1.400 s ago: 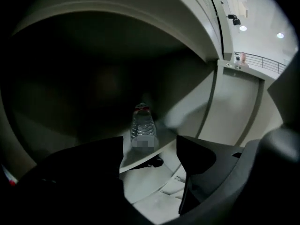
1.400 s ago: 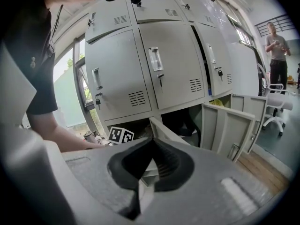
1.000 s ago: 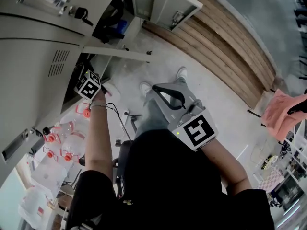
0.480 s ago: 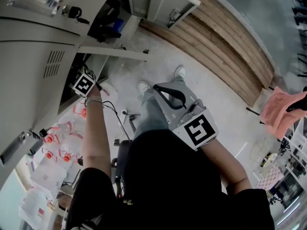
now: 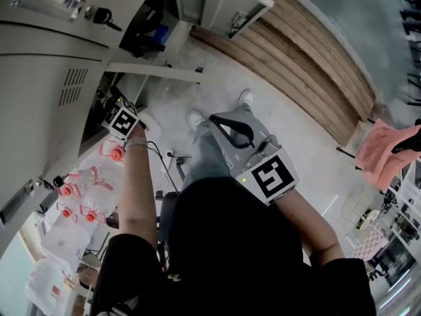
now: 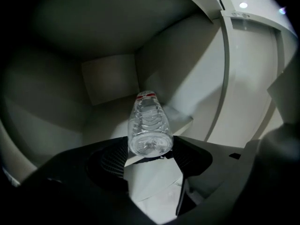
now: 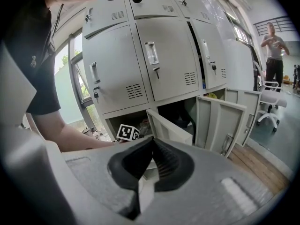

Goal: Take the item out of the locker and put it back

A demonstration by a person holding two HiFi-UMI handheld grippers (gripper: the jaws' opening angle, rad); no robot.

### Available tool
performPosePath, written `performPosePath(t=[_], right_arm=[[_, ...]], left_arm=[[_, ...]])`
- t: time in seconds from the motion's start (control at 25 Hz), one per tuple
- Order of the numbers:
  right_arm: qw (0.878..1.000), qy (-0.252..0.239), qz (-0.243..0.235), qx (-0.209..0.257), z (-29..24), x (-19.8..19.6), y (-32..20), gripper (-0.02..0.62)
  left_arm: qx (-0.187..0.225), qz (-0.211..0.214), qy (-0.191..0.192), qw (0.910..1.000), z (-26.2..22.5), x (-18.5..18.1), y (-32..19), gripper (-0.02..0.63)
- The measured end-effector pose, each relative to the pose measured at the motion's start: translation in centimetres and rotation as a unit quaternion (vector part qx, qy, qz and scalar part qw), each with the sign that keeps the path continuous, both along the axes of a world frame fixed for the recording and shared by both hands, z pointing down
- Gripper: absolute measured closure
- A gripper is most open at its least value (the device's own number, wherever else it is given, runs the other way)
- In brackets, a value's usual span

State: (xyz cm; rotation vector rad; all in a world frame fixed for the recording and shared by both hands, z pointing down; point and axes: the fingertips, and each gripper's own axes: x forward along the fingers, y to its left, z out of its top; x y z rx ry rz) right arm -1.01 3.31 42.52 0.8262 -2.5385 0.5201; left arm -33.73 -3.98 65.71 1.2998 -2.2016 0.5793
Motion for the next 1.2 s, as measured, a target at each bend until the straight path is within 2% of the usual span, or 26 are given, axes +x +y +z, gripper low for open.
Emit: performPosePath(t=[0.16,0.36,0.52,0.68,0.84,1.2], right_arm=[[1.0,0.001,-0.003,0.001,0.0,-0.2,0.0,0.598],[1.0,0.004,-0.004,0.001,0.1,-0.4,-0.2,0.598],[1.0,0.005,0.001,-0.002,0.2,-0.3,-0.4,0.598],[1.0,0.007,0.002,-0.004,0.4,-0.5,-0.4,0.598],[1.0,0.007,0.004,-0.006,0.4,-0.6,-0.1,0.598],[1.0,0.007,0.01,-0.006,0.3,-0.2,-0.5,0.598]], left_arm=[[-0.006,-0.004,0.003,1.0,-0.1,0.4,0.5,0.313],[-0.019,0.016,-0.018,0.9995,-0.3,0.4,0.6,0.299],[-0.013,0.026,-0.033,0.999,-0.8,-0.1,-0.3,0.27],[-0.02,0.015,-0.022,0.9994,-0.9,-0.9,-1.2,0.258],[-0.011,0.006,0.004,0.9999,-0.6,-1.6,-1.7,0.264],[-0.013,0.002,0.007,0.9999,-0.9,-1.2,-0.7,0.285]])
